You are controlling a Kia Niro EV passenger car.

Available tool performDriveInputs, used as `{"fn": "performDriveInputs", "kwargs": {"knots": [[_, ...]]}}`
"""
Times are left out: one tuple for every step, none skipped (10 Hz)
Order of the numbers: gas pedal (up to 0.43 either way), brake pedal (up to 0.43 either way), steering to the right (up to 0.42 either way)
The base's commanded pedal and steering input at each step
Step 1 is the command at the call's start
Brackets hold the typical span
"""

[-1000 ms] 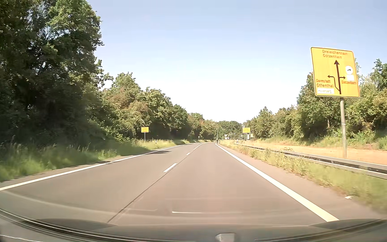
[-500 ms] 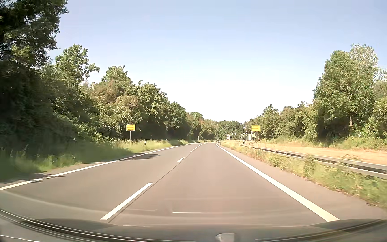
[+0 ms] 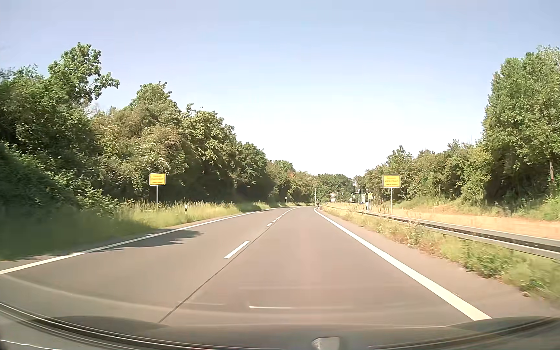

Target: Follow the waypoints while adhering to traffic rules and regulations

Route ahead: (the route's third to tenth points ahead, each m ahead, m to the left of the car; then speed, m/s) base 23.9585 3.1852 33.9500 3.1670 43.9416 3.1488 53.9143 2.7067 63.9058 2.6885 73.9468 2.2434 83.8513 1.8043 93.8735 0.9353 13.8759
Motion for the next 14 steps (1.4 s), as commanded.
{"fn": "performDriveInputs", "kwargs": {"knots": [[0.047, 0.03, 0.0], [0.047, 0.03, 0.0], [0.047, 0.03, 0.0], [0.047, 0.03, 0.0], [0.047, 0.03, 0.001], [0.047, 0.03, 0.0], [0.047, 0.03, 0.0], [0.047, 0.03, 0.001], [0.047, 0.03, 0.0], [0.047, 0.03, 0.0], [0.047, 0.03, 0.001], [0.047, 0.03, 0.001], [0.047, 0.03, 0.001], [0.047, 0.03, 0.001]]}}
